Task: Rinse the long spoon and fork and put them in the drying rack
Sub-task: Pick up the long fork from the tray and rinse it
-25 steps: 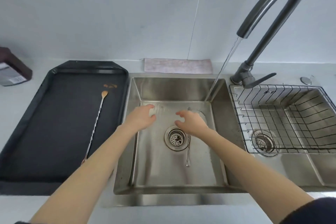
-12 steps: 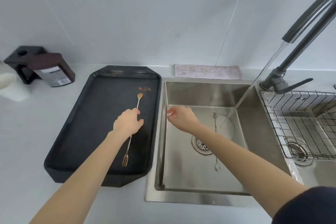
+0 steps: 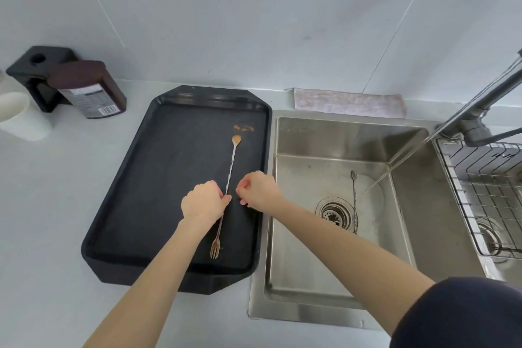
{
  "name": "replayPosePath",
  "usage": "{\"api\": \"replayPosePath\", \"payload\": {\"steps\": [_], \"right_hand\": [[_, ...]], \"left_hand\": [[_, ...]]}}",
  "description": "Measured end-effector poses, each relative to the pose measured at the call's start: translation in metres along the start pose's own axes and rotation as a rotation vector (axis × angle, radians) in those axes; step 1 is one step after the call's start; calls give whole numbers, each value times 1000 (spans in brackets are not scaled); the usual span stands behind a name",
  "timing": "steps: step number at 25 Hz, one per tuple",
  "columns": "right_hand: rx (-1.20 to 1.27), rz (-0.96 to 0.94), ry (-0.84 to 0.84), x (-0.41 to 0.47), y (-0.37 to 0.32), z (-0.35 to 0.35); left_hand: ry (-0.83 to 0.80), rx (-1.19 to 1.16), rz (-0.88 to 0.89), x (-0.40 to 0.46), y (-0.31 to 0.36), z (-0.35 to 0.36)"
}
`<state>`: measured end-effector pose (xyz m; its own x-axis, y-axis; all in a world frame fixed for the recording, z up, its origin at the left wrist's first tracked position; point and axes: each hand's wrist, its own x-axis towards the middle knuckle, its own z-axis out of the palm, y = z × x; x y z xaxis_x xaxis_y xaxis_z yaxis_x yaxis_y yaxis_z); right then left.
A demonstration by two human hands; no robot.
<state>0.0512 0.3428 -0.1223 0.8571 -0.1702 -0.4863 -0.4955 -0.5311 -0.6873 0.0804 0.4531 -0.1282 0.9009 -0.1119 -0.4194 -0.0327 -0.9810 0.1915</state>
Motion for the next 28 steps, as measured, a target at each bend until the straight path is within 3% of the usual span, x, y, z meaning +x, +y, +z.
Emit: {"api": "replayPosePath", "payload": {"steps": [11,28], "right_hand": [[334,158,28,6,-7,11],[877,76,203,-51,45,-89]], "left_hand": [[19,-207,-2,-9,1,-4],[-83,-601,286,-63,96,-7]]}}
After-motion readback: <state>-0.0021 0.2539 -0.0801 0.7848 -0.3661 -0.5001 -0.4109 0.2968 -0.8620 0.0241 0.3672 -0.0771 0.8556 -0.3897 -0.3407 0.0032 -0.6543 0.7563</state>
